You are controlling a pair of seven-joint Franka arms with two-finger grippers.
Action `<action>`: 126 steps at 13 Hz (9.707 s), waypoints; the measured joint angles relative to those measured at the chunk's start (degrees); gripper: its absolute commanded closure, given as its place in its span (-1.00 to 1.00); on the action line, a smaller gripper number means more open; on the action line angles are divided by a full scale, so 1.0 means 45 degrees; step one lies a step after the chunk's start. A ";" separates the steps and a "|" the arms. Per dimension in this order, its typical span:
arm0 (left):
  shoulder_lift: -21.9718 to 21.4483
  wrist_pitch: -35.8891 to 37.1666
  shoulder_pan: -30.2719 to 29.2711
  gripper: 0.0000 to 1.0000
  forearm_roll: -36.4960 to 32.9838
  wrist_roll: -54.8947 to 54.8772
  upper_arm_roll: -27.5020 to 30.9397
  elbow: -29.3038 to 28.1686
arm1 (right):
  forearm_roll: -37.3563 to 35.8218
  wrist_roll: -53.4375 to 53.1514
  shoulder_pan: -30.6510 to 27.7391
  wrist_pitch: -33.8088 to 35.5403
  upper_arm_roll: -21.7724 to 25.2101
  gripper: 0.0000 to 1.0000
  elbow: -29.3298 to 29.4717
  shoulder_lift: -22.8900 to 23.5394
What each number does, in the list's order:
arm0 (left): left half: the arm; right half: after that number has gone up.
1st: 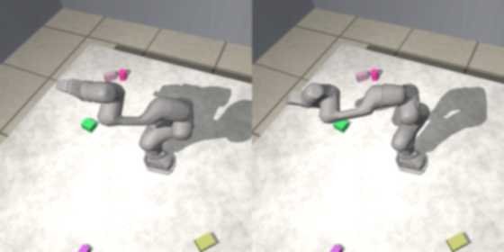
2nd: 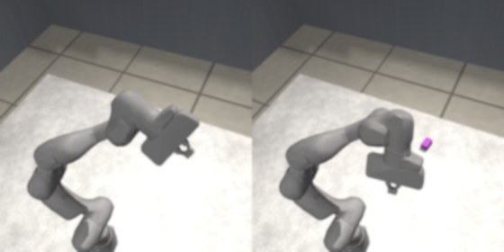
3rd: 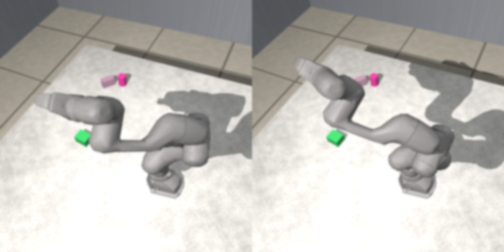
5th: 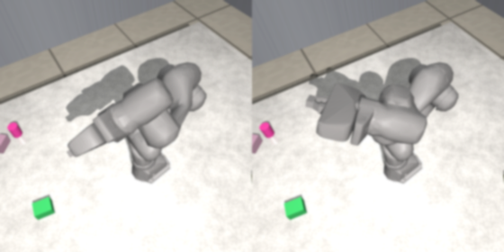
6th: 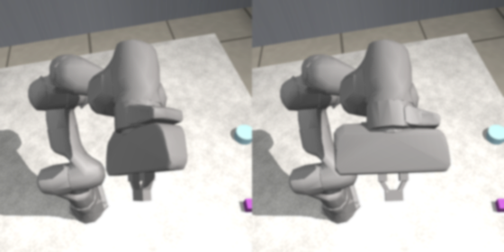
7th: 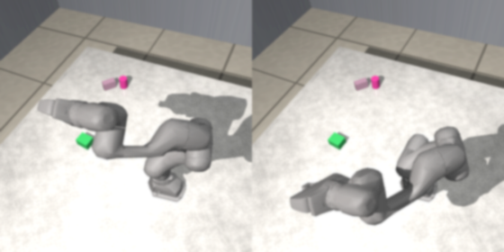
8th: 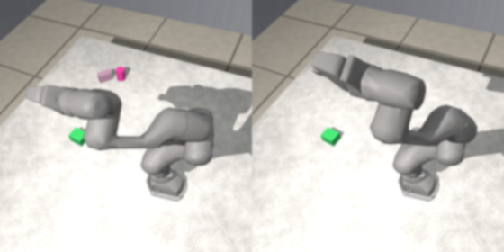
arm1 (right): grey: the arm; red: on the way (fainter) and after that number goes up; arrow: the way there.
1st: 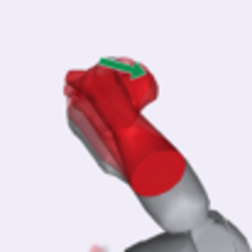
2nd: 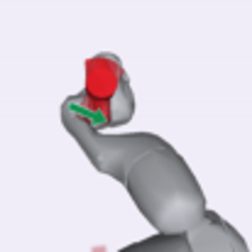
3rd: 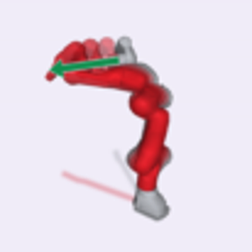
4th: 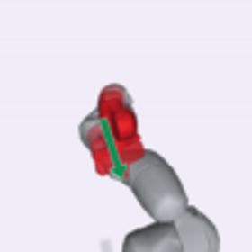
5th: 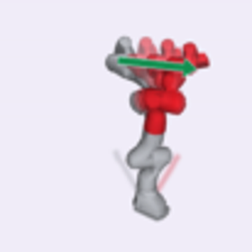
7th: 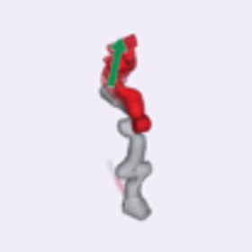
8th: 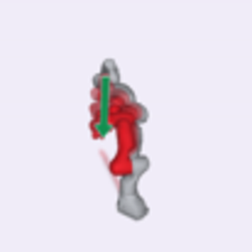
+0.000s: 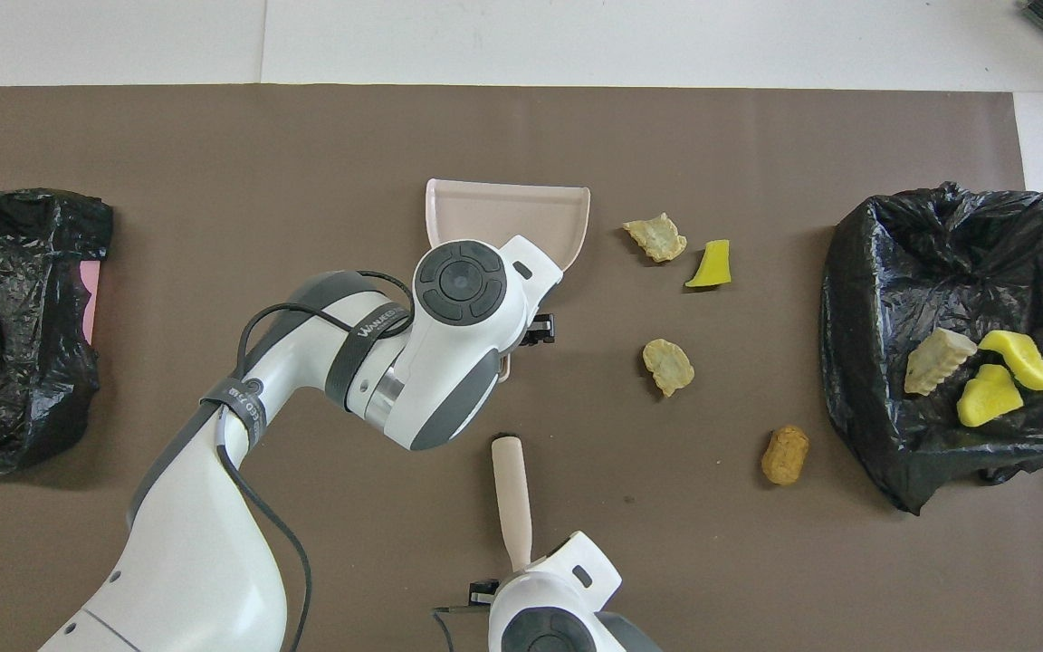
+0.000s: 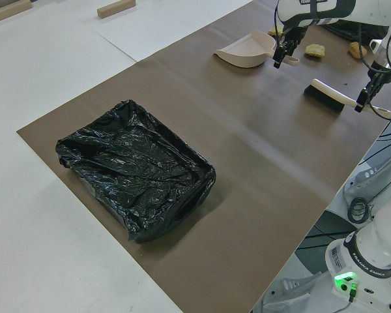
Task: Sweep and dump trash in bin
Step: 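Grasp the dustpan with the left gripper and lift it toward the robot, then grasp the brush with the right gripper while the left gripper holds the dustpan, then sweep the food bits into the dustpan with the brush in the right gripper, then reach the brush past the remaining sponges with the right gripper, then sweep the sponges toward the dustpan with the right gripper brush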
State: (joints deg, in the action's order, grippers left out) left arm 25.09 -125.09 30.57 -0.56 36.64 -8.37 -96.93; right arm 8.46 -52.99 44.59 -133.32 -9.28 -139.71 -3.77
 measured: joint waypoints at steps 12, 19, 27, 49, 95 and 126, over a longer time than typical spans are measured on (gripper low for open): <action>-0.1413 0.2069 -0.1082 1.00 -0.0050 -0.5965 0.0615 0.0273 | 0.0002 0.0887 -0.1215 0.2500 0.0150 1.00 0.1113 -0.0753; -0.3701 0.4831 -0.3707 1.00 -0.0049 -1.5167 0.0757 -0.0433 | -0.1537 0.2599 -0.4999 0.6198 0.0258 1.00 0.1148 -0.2775; -0.5475 0.1336 -0.3365 1.00 -0.0049 -1.9151 0.0471 -0.5446 | -0.2824 0.2599 -0.7385 0.7541 0.0257 1.00 -0.0049 -0.3378; -0.5512 -0.0254 -0.2693 1.00 -0.0049 -1.8867 0.0464 -0.6954 | -0.1908 0.4739 -0.6629 0.4700 0.0326 1.00 0.0218 -0.1131; -0.5901 0.0319 -0.2064 1.00 -0.0188 -1.9107 0.0385 -0.7524 | -0.8183 0.6631 -0.8129 0.6101 -0.0225 1.00 0.9025 0.5993; -0.5929 0.0347 -0.2062 1.00 -0.0152 -1.7639 0.0430 -0.7552 | -0.1607 0.7494 -0.8727 1.0333 -0.4646 1.00 0.8023 0.3270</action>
State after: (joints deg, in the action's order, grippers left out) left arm -1.59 -123.53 21.29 -1.24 -42.73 -6.43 -130.92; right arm 1.23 -19.27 5.32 -86.82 -30.19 -103.60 10.94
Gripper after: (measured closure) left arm 0.678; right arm 0.736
